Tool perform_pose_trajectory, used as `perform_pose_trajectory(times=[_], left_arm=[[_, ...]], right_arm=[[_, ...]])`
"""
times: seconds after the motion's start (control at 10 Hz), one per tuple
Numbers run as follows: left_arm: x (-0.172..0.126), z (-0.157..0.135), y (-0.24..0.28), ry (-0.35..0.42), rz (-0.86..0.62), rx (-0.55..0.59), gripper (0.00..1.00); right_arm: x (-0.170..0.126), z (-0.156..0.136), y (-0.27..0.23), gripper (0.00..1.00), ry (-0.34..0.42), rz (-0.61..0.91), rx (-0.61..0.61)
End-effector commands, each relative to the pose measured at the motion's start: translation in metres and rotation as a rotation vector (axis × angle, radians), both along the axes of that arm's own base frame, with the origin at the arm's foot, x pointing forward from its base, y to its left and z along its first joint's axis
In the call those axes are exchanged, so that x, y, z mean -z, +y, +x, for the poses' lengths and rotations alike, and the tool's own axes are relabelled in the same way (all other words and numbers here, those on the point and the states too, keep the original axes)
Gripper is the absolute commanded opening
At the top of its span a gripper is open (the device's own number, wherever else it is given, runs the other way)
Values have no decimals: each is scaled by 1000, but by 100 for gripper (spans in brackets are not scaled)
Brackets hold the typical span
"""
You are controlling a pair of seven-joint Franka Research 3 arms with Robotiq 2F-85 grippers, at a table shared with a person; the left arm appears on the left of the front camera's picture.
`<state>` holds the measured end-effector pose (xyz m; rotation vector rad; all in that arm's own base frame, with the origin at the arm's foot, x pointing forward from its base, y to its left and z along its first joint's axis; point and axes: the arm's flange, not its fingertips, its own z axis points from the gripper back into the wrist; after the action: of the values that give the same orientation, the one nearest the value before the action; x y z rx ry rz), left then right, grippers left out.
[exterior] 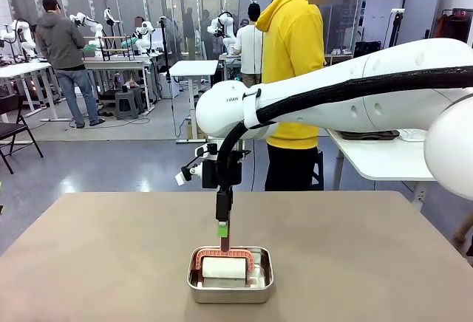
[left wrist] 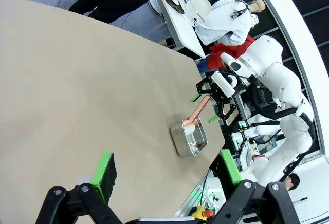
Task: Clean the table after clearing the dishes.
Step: When the right (or left) Handle tray is removed, use the right hand (or left hand) to clean the right (or left) side of the table with the Lint Roller.
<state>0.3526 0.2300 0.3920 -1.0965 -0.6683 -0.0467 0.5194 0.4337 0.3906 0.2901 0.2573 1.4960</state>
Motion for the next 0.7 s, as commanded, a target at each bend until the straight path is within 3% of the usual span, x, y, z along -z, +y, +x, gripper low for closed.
perform_pose_trajectory(times=[0.0,0.4,0.6], left_arm=[[-1,-2,0,-6,3,-12,100],[-1,-2,0,-6,3,-12,100],[-1,-2,0,-6,3,-12,100]], right_arm=[[-2,-3,-7,100,-22,-14,30],[-5,-1,-10,100,-30,6,21],[-3,0,-8,88,-43,19,11]])
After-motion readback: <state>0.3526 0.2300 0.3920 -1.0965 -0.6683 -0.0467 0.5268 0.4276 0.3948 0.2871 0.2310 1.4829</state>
